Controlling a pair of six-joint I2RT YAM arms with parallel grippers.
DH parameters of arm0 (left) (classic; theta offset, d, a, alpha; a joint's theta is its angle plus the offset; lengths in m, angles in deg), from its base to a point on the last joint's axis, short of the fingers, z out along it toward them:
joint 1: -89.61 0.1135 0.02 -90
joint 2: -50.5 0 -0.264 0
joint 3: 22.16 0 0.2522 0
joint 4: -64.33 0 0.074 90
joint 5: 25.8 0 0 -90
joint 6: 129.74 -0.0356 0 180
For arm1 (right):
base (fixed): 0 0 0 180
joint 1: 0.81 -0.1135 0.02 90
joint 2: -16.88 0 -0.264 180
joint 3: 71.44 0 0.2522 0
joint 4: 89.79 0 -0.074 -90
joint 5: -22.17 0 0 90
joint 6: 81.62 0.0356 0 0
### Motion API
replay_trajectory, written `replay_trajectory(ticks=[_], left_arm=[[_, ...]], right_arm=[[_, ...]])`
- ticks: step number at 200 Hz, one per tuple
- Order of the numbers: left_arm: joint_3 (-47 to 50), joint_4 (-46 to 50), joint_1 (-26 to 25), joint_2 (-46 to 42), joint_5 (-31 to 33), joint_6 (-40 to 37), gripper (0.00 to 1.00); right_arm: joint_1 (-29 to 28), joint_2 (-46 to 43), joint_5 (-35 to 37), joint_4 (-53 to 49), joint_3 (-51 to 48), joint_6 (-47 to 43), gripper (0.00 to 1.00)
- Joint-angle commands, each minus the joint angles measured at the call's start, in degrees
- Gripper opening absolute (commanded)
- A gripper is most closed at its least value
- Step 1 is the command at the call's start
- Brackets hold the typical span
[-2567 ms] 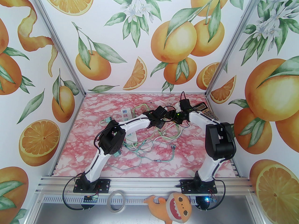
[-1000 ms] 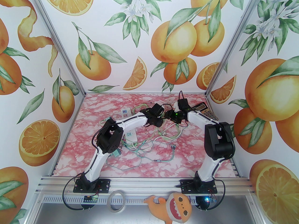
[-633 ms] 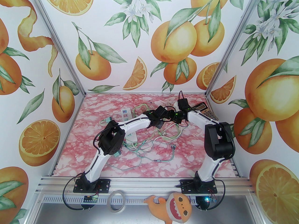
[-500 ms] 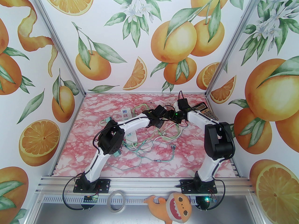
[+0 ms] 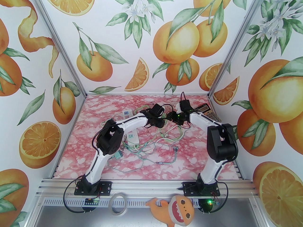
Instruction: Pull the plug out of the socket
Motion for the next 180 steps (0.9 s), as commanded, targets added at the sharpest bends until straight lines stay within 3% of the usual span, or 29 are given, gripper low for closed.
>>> replay_trajectory(ticks=[1, 28, 61, 93, 180], left_arm=[[-4.33, -1.32, -1.55, -2.52, 3.22, -2.36, 0.28], [-5.34, -0.74, -3.52, -0.9, 5.44, -3.89, 0.28], [-6.69, -1.69, -4.33, 0.8, 1.76, -1.53, 0.28], [-9.26, -0.06, -5.09, 1.71, 3.66, -2.35, 0.28], [-5.08, 0.24, -2.11, -6.7, 5.3, -1.88, 0.28]], right_arm=[[-0.74, 3.74, 5.08, -7.59, -2.05, -1.66, 0.54], [-0.4, 2.94, 7.46, -8.9, -1.56, -2.42, 0.54], [2.1, 1.06, 8.06, -9.02, -2.29, -2.6, 0.54], [2.45, 0.92, 6.7, -8.57, -2.74, -2.48, 0.54], [2.1, 0.0, 5.97, -7.54, -2.49, -1.84, 0.55]])
